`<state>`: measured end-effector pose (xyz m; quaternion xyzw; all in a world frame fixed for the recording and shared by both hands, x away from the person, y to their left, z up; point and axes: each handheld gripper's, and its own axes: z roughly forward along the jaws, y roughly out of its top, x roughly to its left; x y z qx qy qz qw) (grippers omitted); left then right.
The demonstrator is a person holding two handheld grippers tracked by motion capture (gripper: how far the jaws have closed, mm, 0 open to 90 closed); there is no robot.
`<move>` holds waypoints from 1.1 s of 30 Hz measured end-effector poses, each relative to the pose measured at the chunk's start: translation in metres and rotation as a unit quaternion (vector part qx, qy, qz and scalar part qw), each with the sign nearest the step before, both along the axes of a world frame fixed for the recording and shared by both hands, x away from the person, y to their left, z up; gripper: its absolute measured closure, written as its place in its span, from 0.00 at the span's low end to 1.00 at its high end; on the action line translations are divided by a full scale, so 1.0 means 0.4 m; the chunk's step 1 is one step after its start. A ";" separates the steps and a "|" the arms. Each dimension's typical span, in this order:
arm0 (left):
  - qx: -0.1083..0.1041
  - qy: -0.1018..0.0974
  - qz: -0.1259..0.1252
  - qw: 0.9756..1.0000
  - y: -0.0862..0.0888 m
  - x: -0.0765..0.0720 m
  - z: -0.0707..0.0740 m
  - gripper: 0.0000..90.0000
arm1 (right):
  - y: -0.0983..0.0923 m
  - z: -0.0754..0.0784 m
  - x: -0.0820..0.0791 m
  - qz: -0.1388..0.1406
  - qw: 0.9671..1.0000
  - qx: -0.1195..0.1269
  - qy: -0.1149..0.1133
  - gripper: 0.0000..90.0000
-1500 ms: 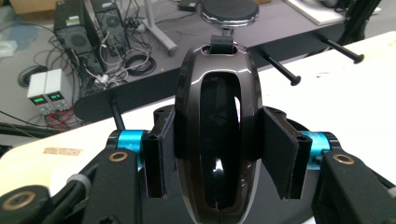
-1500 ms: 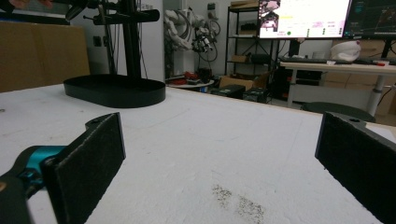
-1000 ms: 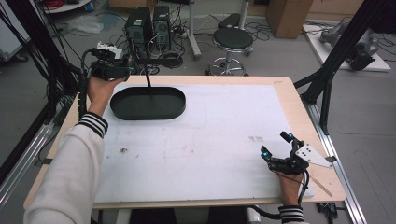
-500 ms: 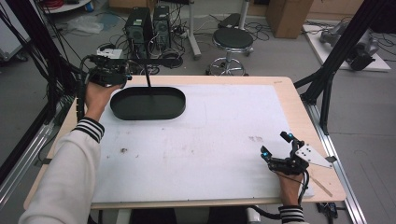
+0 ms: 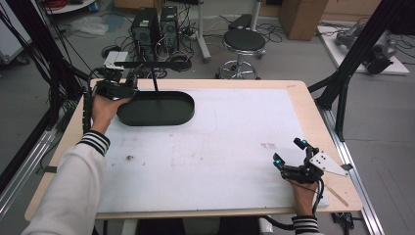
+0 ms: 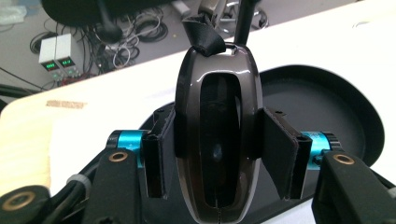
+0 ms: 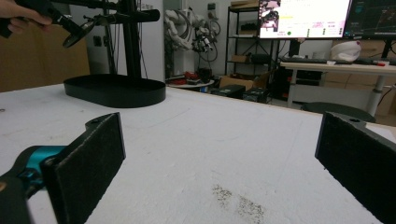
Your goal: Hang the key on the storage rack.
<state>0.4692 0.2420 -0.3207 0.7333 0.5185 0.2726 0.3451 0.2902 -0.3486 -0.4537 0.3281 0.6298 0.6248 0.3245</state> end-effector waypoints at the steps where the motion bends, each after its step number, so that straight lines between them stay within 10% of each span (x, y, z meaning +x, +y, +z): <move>1: 0.005 0.005 0.001 1.000 0.000 0.003 -0.006 0.54 | 0.000 0.000 0.000 0.000 1.000 0.000 0.000 0.01; 18: -0.009 0.025 0.003 1.000 -0.009 0.013 -0.056 0.54 | 0.000 0.000 -0.001 0.000 1.000 0.002 0.002 0.01; 24: -0.039 0.025 -0.064 0.997 0.010 0.009 -0.076 0.42 | 0.000 0.000 0.000 -0.001 1.000 0.002 0.003 0.01; 29: -0.132 -0.003 -0.100 0.986 0.040 -0.036 -0.076 0.19 | -0.001 0.000 -0.001 -0.001 1.000 0.003 0.001 0.01; 31: -0.150 -0.053 -0.120 0.980 0.054 -0.071 -0.068 0.08 | -0.001 0.000 -0.001 0.000 1.000 0.004 0.003 0.01; 33: -0.177 -0.102 -0.145 0.968 0.065 -0.106 -0.061 0.02 | -0.001 0.000 -0.001 -0.001 1.000 0.002 0.001 0.01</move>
